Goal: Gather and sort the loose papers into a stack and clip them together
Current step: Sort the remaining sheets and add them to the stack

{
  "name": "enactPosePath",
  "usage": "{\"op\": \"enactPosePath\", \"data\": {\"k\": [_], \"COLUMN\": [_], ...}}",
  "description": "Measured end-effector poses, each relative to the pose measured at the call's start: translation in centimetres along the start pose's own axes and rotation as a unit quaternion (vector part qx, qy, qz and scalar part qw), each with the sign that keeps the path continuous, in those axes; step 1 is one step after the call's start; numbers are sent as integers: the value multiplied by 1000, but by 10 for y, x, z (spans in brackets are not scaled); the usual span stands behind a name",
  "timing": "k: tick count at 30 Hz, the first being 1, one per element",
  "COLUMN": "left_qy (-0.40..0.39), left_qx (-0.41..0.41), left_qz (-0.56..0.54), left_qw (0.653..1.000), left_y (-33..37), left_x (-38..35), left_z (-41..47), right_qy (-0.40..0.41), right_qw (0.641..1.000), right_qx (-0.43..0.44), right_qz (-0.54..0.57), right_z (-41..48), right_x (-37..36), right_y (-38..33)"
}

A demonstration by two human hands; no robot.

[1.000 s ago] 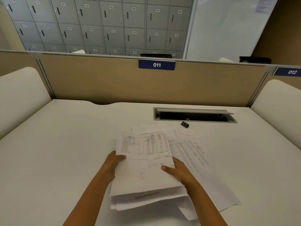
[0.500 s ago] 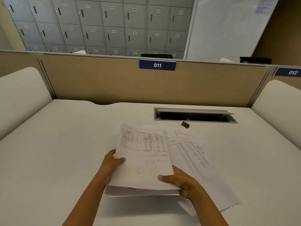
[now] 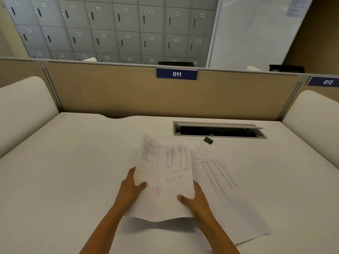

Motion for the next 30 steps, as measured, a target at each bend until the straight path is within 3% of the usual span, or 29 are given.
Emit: {"op": "enactPosePath", "data": {"k": [5,9,16,24,30], "left_qy": [107,106,26,-25,-39], "left_qx": [-159,-207,-140,-142,-166], "left_qz": [-64,-186,-288,-246,-230], "left_qw": [979,955,947,958,958], "left_y": [52,60,16,30,46], "left_x": [16,17,2,13,23], "left_z": [-13,-9,6,9,6], "right_qy": [98,99,37,-6,-38], "right_qw": [986,977,985,991,988], "right_qx": [132,171,139,100,131], "right_qz": [27,76,97,90,72], "right_z": [-6,3,6,7,5], "right_x": [10,15,13,22,32], "right_y": [-48,-62,-34,-30,-54]}}
Point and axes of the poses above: each hand's wrist, its own z-axis towards the middle knuckle, its own x-axis out of the back of the hand, y = z × x, the point moved 6 cm from there along z, towards the middle knuckle, and after that the axes turned 12 degrees about -y, right-handed, at the moved point
